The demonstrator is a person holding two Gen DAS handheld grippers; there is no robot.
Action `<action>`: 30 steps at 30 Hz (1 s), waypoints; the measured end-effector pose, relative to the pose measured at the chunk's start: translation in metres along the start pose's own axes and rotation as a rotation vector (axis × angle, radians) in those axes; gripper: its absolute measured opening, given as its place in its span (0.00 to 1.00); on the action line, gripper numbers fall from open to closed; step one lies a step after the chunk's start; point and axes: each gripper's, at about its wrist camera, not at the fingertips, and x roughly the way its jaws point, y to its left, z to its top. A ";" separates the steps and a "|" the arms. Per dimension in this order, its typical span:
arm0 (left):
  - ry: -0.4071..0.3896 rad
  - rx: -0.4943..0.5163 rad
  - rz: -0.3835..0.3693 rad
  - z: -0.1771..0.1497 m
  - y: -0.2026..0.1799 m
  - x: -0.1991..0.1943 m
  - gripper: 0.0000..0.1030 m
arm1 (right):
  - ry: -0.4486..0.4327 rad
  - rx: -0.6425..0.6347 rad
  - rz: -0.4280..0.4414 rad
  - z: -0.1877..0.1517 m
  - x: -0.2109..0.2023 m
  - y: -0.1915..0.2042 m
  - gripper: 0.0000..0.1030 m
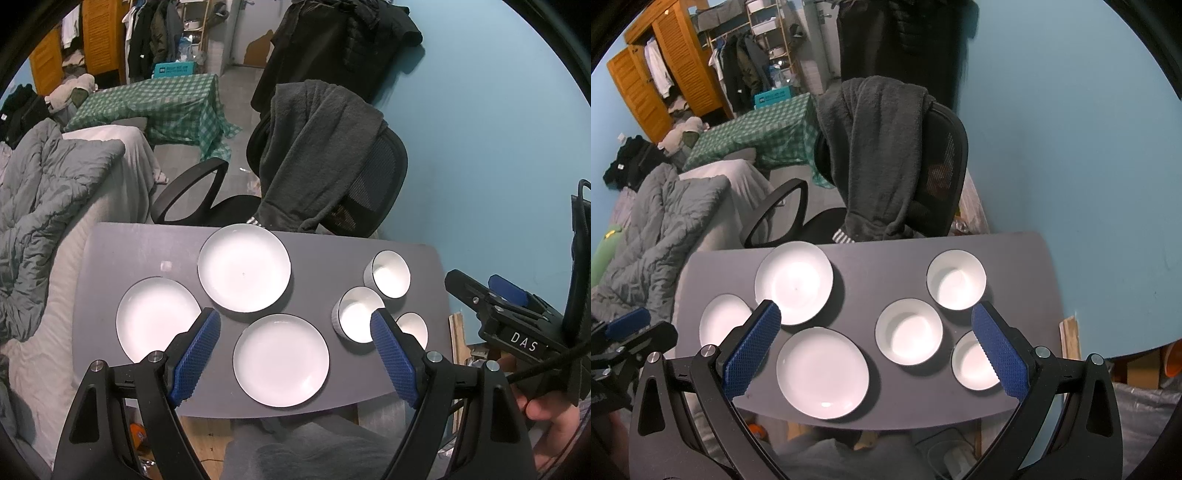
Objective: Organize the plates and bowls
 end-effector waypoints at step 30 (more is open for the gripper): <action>0.028 0.056 0.067 -0.003 0.043 0.010 0.82 | 0.103 0.020 -0.013 -0.017 0.045 0.013 0.98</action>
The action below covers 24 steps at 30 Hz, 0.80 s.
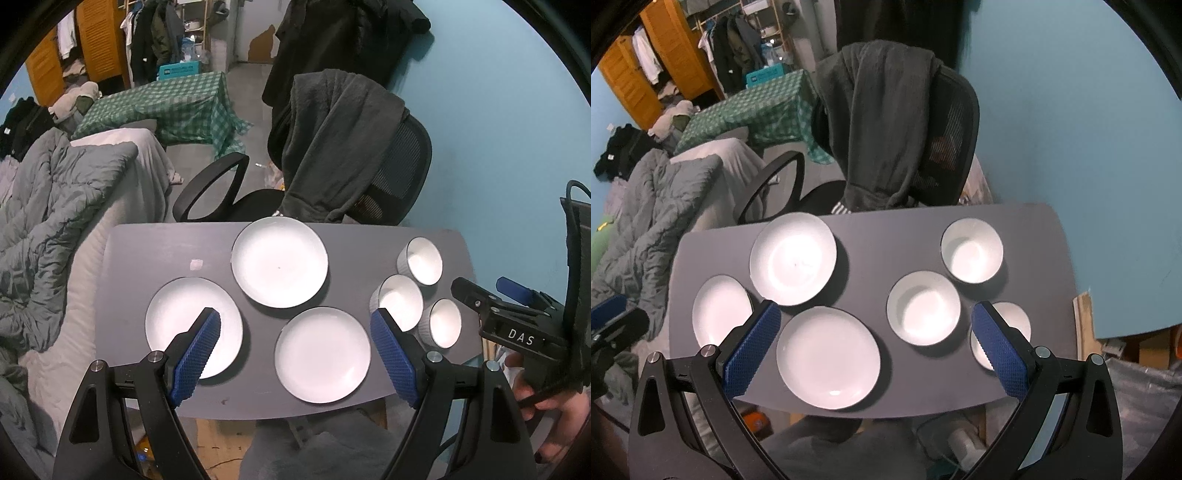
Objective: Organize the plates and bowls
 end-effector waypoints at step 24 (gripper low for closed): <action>0.199 0.076 -0.075 -0.036 0.050 0.119 0.82 | 0.161 0.120 0.032 -0.055 0.094 0.001 0.98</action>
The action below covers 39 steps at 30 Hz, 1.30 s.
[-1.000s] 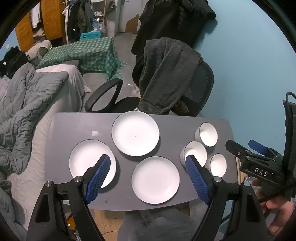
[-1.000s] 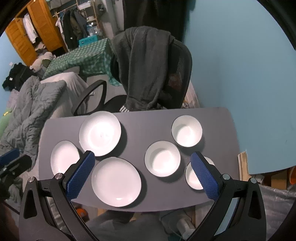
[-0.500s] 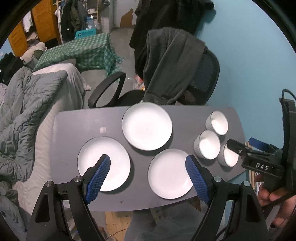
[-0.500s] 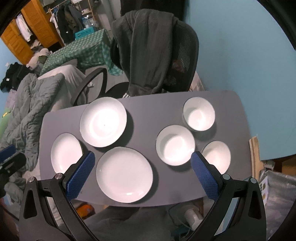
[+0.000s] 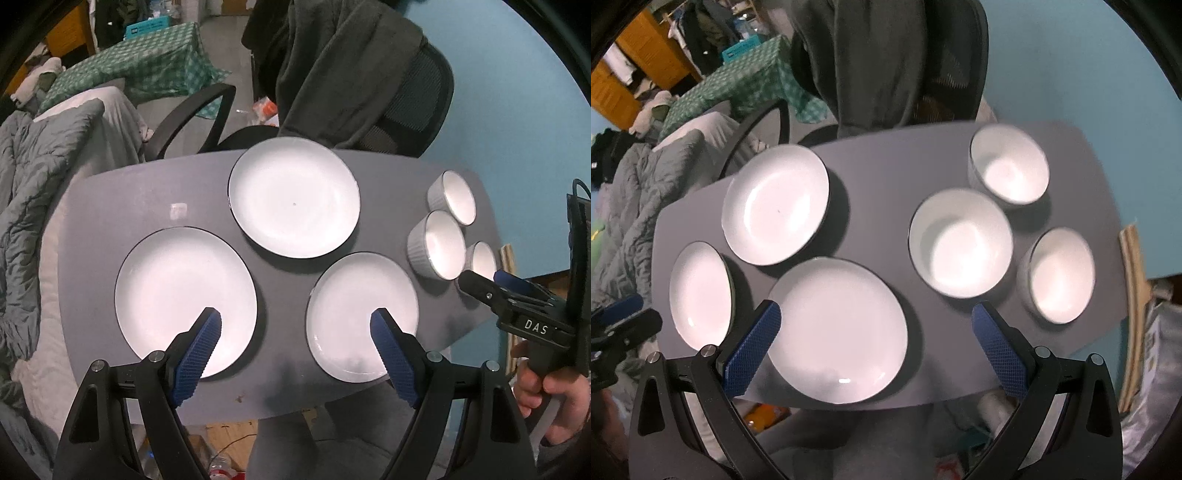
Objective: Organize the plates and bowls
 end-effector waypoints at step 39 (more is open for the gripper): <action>0.259 0.019 0.037 -0.017 -0.006 0.150 0.41 | 0.198 -0.052 0.110 -0.043 0.076 -0.047 0.38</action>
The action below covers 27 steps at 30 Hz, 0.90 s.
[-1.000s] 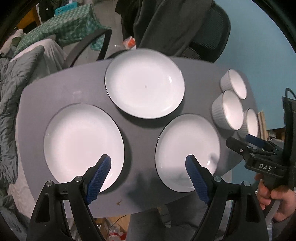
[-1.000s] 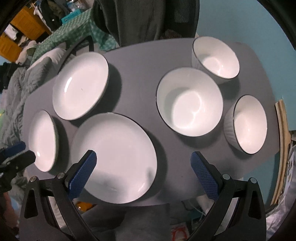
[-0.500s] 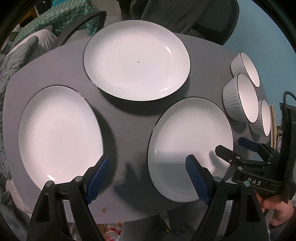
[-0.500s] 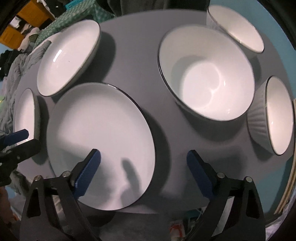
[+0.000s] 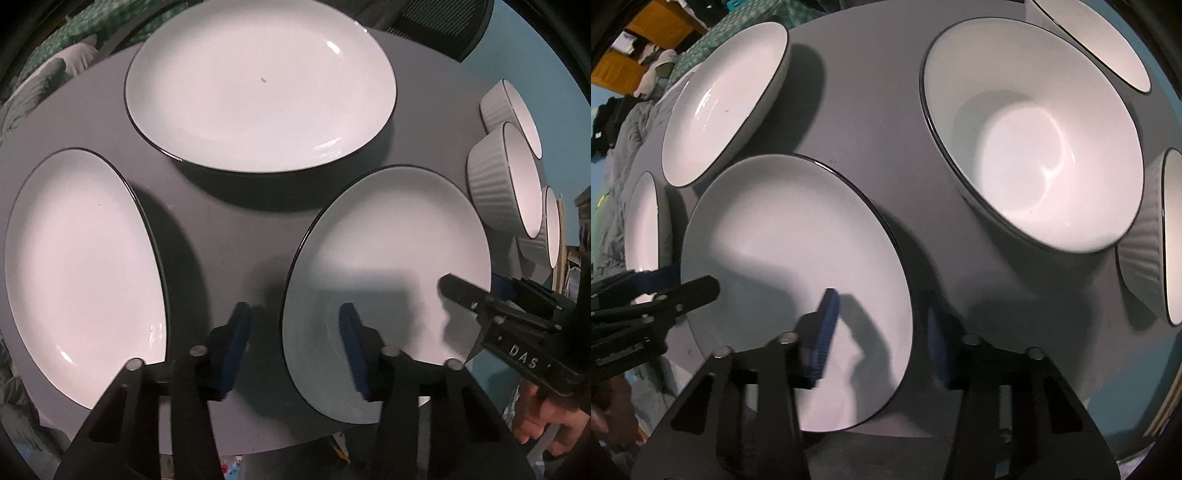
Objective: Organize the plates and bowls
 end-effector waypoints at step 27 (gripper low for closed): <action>0.010 -0.042 -0.103 -0.006 0.060 0.001 0.17 | 0.077 0.038 0.066 -0.058 -0.038 -0.096 0.21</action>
